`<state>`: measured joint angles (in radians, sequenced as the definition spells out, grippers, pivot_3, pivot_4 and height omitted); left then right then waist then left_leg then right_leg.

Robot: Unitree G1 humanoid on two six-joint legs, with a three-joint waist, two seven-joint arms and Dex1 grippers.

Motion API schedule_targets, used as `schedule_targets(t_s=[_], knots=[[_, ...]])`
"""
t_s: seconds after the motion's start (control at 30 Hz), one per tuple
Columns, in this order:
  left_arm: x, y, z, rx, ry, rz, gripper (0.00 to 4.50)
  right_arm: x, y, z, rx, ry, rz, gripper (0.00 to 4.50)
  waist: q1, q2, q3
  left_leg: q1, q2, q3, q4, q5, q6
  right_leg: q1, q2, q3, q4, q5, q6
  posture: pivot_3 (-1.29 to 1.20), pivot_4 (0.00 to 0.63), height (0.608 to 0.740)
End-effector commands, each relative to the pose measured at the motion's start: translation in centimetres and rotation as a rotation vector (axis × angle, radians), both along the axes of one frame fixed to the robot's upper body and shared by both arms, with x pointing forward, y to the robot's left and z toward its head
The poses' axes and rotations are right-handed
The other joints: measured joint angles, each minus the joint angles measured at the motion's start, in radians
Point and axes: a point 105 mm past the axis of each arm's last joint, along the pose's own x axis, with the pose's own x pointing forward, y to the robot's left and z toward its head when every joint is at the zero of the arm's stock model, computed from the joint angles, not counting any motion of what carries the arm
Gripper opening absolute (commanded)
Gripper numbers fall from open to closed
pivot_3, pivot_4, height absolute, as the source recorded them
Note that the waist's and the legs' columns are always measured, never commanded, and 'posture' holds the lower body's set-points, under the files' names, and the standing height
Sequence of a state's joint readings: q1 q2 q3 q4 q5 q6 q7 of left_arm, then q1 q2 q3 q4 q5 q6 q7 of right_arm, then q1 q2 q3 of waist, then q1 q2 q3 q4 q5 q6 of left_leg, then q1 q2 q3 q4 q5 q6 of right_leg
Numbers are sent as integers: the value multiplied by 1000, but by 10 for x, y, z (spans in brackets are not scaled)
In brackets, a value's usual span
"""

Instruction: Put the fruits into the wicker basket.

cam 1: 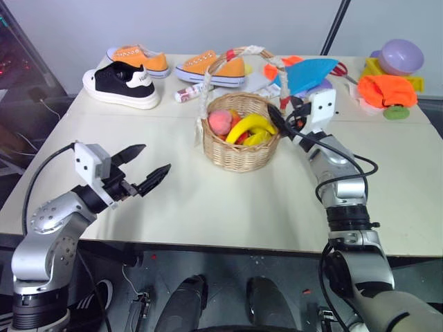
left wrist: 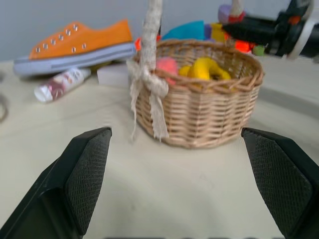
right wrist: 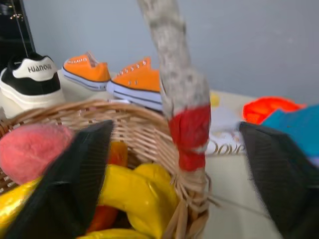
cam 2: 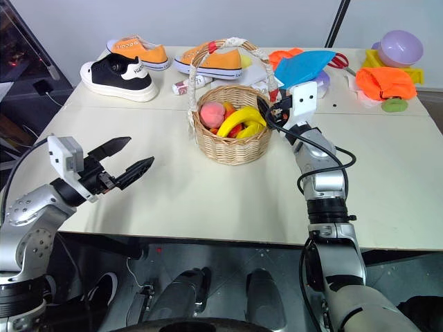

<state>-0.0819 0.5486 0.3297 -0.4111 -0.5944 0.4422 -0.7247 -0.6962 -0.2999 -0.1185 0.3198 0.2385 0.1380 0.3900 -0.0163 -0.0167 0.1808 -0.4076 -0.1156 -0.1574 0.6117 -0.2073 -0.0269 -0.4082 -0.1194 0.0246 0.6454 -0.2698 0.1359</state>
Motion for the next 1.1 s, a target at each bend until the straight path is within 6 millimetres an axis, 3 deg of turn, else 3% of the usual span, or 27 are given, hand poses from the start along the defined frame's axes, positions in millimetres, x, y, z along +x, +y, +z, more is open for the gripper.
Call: schedule_targets(t_s=[0.03,0.13,0.17,0.37,0.43,0.57,0.67,0.87,0.93,1.1], knots=[[-4,-1,12,1,-59,3,4500,-2,3,28,41,-92,26,1794,-1,0,0,0,0,0,0,0,0,0,0,0,0,0,0,0,150,740],[-3,-1,9,1,-48,2,4500,-3,3,28,36,-96,30,154,-5,0,0,0,2,1,0,0,0,-1,1,0,0,1,-1,0,150,740],[-2,-1,7,1,-45,1,4500,-4,2,28,37,-98,27,27,-5,0,0,0,2,2,0,0,-1,-1,1,0,0,1,-1,0,150,740],[3,-6,4,-6,-35,-24,4500,-9,-12,33,33,-124,-4,27,-1,0,0,0,2,2,0,0,-1,-1,1,0,0,1,-1,0,150,740],[5,-9,4,-3,-36,-45,4500,-18,-27,42,47,-159,-18,27,4,1,0,0,2,3,0,0,-1,-1,1,1,0,1,-1,0,150,740],[14,-20,4,-14,-34,-107,4500,-45,-72,60,14,-216,-114,27,15,1,1,-1,1,2,0,0,-1,-1,1,0,-1,1,-1,0,150,740],[23,-34,3,0,-32,-184,4500,-68,-117,69,-3,-228,-245,27,20,2,1,-1,1,3,0,-1,0,-1,0,0,-2,1,-1,0,150,740],[34,-72,0,25,-8,-409,4500,-120,-189,64,-67,-215,-530,27,20,2,1,-1,2,6,0,-1,0,-1,1,0,-2,1,-1,0,150,740],[37,-86,3,32,-24,-495,4500,-138,-203,60,-75,-223,-616,27,21,3,1,-1,3,9,0,-1,0,-1,1,1,-1,1,-1,0,150,740],[43,-107,6,54,-44,-628,4500,-166,-216,50,-55,-217,-730,27,2,5,0,0,4,12,0,-1,0,-1,1,3,-1,1,-1,0,150,740]])
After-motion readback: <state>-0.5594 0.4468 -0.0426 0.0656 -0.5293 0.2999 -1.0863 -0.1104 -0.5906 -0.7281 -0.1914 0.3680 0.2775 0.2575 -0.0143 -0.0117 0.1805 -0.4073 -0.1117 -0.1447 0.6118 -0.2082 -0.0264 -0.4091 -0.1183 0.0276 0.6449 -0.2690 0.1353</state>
